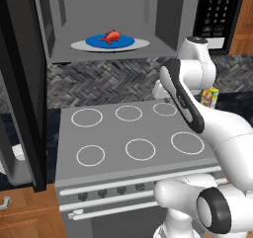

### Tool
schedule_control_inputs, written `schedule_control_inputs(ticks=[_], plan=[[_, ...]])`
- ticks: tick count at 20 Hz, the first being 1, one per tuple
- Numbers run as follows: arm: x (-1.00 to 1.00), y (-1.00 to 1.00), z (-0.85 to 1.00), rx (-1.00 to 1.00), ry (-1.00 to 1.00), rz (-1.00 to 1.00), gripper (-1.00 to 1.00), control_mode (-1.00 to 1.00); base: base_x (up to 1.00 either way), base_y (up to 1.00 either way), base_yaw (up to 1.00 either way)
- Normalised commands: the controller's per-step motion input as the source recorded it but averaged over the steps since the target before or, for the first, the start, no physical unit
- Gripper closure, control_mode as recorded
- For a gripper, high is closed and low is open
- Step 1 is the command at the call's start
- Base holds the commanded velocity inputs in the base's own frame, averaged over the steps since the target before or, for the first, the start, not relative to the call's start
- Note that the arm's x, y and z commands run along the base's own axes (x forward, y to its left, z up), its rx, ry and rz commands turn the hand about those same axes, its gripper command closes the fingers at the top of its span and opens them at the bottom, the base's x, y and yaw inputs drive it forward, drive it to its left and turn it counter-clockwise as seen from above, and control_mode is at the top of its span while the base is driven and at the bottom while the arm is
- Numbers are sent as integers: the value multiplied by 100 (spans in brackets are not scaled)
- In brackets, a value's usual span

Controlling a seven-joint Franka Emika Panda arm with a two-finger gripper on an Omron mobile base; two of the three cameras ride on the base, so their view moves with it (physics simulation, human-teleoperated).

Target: Pick the fish from the microwave and place it on plate located on the counter.

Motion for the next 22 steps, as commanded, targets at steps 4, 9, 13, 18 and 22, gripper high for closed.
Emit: schedule_control_inputs(ticks=[4, 9, 13, 18, 22], plan=[[-42, 14, 2, 0, -24, -1, -100, -100, 0, 0, 0], [-53, 61, 50, 0, -44, -10, -100, -100, 0, 0, 0], [-4, 37, 74, 0, -30, -14, -100, -100, 0, 0, 0], [0, 15, 67, 0, -24, -5, -100, -100, 0, 0, 0], [0, 5, 79, 0, -12, -2, -100, -100, 0, 0, 0]])
